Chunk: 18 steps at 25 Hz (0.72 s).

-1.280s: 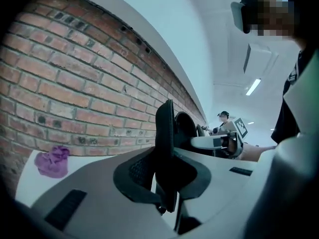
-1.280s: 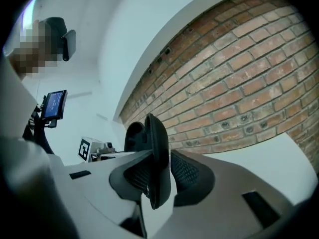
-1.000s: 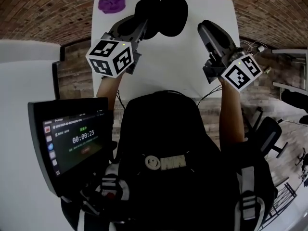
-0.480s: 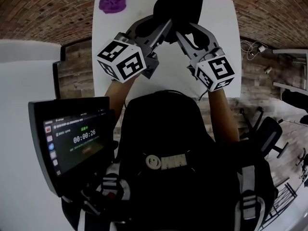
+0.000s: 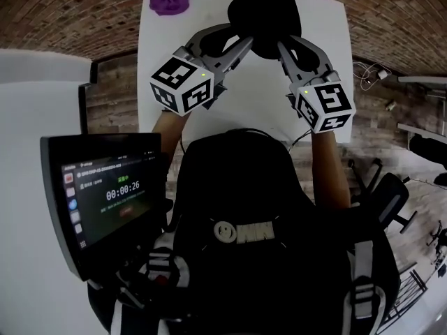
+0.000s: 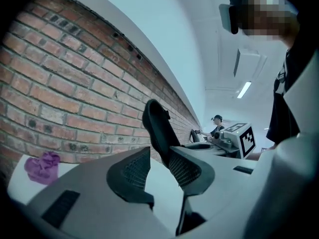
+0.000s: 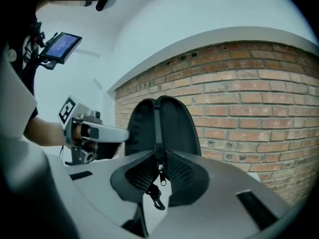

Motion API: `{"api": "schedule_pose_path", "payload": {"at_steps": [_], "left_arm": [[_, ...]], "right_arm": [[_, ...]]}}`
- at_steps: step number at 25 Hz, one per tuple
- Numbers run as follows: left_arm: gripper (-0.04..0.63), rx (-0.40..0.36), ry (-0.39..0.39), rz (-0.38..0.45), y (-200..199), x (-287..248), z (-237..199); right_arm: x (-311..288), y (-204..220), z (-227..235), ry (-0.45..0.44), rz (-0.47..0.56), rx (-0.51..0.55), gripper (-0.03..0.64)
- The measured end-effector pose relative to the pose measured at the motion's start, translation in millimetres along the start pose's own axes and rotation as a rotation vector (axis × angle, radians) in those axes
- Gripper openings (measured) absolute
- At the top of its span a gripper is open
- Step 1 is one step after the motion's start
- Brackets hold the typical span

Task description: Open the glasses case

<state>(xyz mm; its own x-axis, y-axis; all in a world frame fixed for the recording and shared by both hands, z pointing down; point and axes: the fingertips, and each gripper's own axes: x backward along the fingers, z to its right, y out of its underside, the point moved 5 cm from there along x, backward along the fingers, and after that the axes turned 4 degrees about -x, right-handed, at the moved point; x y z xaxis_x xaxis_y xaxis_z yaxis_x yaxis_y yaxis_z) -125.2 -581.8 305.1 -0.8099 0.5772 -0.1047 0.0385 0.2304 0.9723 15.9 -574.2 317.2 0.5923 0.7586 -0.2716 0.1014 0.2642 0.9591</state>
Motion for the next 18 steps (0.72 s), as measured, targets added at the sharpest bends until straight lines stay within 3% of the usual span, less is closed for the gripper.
{"api": "schedule_pose_path", "payload": {"at_steps": [4,5,7,13,15,18], "left_arm": [[0.095,-0.082,-0.144,-0.049,8,17,-19],[0.021,-0.108,-0.182,-0.056,9,21,-24],[0.005,-0.129,-0.222,-0.053,8,24,-28],[0.005,-0.156,-0.233,-0.073,16,17,-23],[0.005,-0.133,-0.237,-0.083,23,19,-20],[0.005,-0.101,-0.241,-0.088,31,22,-18]], "right_arm": [[13,6,33,0.124,-0.042,-0.045,0.057],[11,12,33,0.12,-0.085,-0.035,0.057],[1,34,24,0.084,-0.216,-0.012,0.057],[-43,143,-14,-0.007,-0.658,-0.029,0.057],[-49,167,-22,-0.013,-0.741,-0.039,0.057],[-55,183,-23,-0.008,-0.763,-0.076,0.058]]}}
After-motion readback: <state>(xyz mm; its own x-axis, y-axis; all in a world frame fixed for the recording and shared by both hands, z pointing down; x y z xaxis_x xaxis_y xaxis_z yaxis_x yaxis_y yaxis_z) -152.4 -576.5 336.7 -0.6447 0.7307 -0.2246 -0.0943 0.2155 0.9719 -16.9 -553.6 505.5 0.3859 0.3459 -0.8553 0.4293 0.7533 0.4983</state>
